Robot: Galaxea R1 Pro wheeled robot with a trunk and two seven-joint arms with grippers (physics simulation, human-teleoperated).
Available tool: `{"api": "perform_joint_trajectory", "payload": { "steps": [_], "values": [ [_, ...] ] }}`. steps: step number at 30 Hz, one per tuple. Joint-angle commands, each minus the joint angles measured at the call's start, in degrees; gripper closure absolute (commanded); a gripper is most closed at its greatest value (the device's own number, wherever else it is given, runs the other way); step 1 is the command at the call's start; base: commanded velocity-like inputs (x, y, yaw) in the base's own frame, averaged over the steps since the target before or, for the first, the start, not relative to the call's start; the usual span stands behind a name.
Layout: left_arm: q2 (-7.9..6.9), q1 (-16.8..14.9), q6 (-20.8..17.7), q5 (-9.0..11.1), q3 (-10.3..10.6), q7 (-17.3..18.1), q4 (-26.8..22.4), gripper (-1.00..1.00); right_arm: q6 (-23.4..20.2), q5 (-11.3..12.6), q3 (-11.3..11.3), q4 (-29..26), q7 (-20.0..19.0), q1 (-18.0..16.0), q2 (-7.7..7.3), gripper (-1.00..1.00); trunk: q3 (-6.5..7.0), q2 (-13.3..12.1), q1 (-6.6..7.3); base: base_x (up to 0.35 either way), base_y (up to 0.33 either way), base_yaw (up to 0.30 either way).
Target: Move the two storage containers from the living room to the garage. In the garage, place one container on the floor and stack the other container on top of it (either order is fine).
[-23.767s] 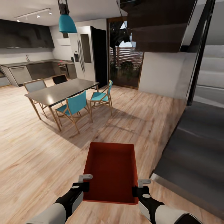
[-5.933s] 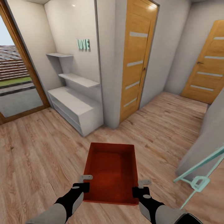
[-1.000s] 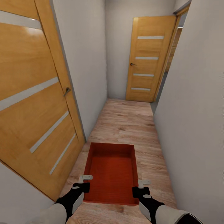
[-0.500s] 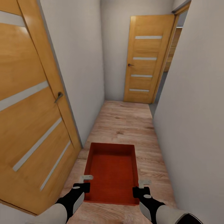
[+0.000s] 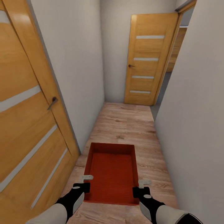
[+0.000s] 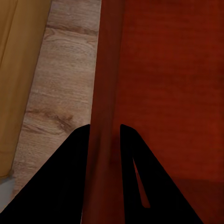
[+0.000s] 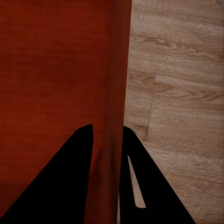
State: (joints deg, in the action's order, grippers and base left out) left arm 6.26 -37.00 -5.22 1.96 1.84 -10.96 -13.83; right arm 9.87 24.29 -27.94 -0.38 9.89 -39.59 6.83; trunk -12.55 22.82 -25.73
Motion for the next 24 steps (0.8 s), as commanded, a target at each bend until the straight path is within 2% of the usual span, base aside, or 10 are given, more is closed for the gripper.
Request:
{"api": "perform_joint_trajectory", "payload": {
  "steps": [1,24],
  "values": [
    [-0.29,0.00,-0.41,0.05,0.01,-0.55,0.12,1.00,1.29,0.40,-0.53,-0.06,3.82,-0.06,-1.18,1.00,-0.10,0.10,-0.06,0.322,0.000,0.000],
    [-0.29,0.00,-0.41,0.06,0.01,-0.55,0.12,1.00,1.29,0.40,-0.53,-0.06,3.82,-0.07,-1.12,1.00,-0.10,0.10,-0.06,0.322,0.000,0.000]
  ]
}}
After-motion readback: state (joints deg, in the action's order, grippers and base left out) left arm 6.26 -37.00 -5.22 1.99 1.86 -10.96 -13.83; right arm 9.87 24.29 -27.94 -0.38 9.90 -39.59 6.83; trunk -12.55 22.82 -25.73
